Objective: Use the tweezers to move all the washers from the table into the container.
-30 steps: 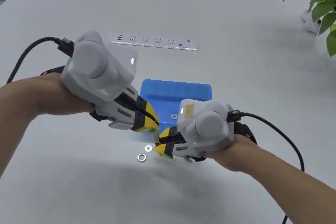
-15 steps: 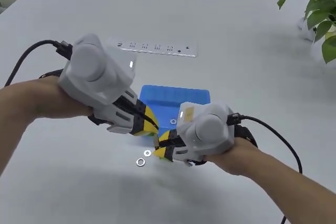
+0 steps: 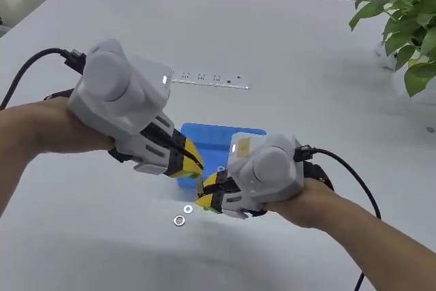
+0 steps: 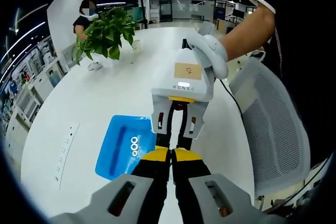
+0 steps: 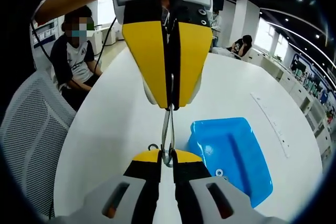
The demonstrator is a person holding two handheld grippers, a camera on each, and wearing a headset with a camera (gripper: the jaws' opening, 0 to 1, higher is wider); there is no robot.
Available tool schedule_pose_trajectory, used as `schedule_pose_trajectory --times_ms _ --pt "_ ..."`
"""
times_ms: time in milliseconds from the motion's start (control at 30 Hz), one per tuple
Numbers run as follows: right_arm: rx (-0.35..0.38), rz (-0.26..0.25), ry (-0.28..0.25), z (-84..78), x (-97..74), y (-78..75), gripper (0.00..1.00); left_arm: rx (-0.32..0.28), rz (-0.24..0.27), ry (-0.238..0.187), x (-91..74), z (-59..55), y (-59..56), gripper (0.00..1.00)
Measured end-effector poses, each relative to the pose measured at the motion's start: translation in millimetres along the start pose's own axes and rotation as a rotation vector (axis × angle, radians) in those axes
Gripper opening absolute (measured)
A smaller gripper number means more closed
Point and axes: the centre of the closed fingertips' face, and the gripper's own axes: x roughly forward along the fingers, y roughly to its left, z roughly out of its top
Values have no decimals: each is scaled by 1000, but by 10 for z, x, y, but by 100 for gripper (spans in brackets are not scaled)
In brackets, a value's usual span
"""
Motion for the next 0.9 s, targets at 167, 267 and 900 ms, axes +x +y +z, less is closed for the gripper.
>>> schedule_pose_trajectory --times_ms 167,267,900 --pt "-17 -19 -4 80 -88 -42 10 20 13 -8 -67 100 -1 5" --pt "-30 -30 -4 131 -132 -57 10 34 20 -8 -107 155 6 5" --pt "-90 -91 -14 325 -334 -393 9 104 58 -12 -257 405 232 5"
